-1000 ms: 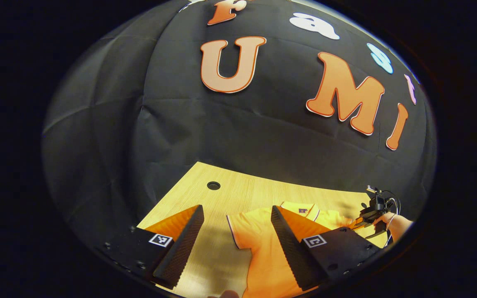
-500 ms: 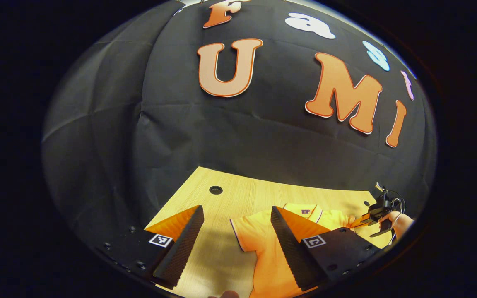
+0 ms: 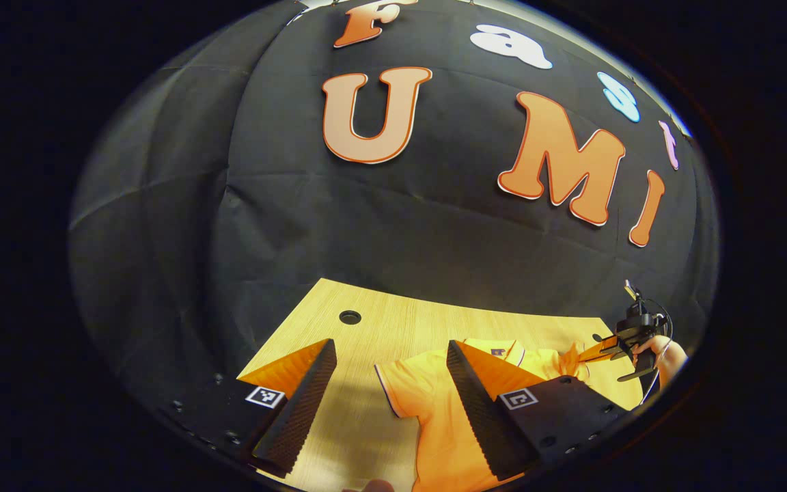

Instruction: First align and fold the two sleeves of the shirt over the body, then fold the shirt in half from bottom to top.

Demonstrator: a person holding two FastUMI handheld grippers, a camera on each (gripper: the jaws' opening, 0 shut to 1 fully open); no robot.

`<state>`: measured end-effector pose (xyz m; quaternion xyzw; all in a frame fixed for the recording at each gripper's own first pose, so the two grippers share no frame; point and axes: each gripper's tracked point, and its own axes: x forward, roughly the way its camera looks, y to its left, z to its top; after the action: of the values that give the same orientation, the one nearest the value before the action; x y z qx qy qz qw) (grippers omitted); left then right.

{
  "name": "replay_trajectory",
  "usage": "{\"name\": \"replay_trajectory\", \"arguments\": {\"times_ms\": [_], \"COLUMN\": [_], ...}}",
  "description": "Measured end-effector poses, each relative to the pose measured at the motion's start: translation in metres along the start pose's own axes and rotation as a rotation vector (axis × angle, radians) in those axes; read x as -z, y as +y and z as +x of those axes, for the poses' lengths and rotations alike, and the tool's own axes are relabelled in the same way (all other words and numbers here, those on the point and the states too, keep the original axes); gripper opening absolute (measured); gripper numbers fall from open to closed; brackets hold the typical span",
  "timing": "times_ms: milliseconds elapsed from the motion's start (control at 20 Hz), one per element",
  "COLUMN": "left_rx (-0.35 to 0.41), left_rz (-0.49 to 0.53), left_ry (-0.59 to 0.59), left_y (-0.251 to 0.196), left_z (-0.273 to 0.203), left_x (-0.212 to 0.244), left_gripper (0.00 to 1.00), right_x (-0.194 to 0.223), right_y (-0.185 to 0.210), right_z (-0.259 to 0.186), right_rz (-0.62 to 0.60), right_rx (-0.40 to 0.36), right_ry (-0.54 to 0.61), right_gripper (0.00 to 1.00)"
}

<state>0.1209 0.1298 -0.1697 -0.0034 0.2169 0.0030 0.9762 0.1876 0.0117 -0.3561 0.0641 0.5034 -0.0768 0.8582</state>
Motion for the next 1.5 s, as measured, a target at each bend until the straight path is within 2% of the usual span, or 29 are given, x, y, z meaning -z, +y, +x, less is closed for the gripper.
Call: {"name": "replay_trajectory", "arguments": {"times_ms": [200, 400, 550, 800, 950, 1000, 1050, 1200, 1500], "left_rx": [0.001, 0.001, -0.004, -0.008, -0.009, -0.005, -0.001, 0.009, 0.040], "left_rz": [-0.009, -0.023, -0.035, -0.048, -0.054, -0.061, -0.067, -0.077, -0.125], "left_ry": [-0.004, -0.001, 0.010, 0.023, 0.031, 0.035, 0.039, 0.063, 0.206], "left_y": [0.010, 0.020, 0.030, 0.037, 0.038, 0.037, 0.036, 0.035, 0.016], "left_z": [-0.006, -0.009, -0.010, -0.011, -0.010, -0.009, -0.009, -0.005, 0.017], "left_x": [0.000, 0.002, 0.006, 0.012, 0.014, 0.016, 0.017, 0.024, 0.055], "left_gripper": [0.98, 0.98, 1.00, 0.98, 0.98, 0.98, 0.98, 0.98, 0.98], "right_x": [0.011, 0.035, 0.051, 0.082, 0.092, 0.093, 0.093, 0.090, 0.081], "right_y": [0.046, 0.081, 0.112, 0.132, 0.150, 0.152, 0.156, 0.153, 0.142], "right_z": [-0.004, 0.005, 0.012, 0.026, 0.021, 0.020, 0.018, 0.015, -0.010], "right_rz": [-0.083, -0.162, -0.199, -0.242, -0.259, -0.265, -0.266, -0.277, -0.270], "right_rx": [-0.042, -0.050, -0.098, -0.124, -0.194, -0.206, -0.217, -0.205, -0.221], "right_ry": [0.012, 0.048, 0.070, 0.135, 0.156, 0.155, 0.153, 0.128, 0.066], "right_gripper": [0.00, 0.00, 0.01, 0.02, 0.23, 0.23, 0.34, 0.96, 0.99]}}
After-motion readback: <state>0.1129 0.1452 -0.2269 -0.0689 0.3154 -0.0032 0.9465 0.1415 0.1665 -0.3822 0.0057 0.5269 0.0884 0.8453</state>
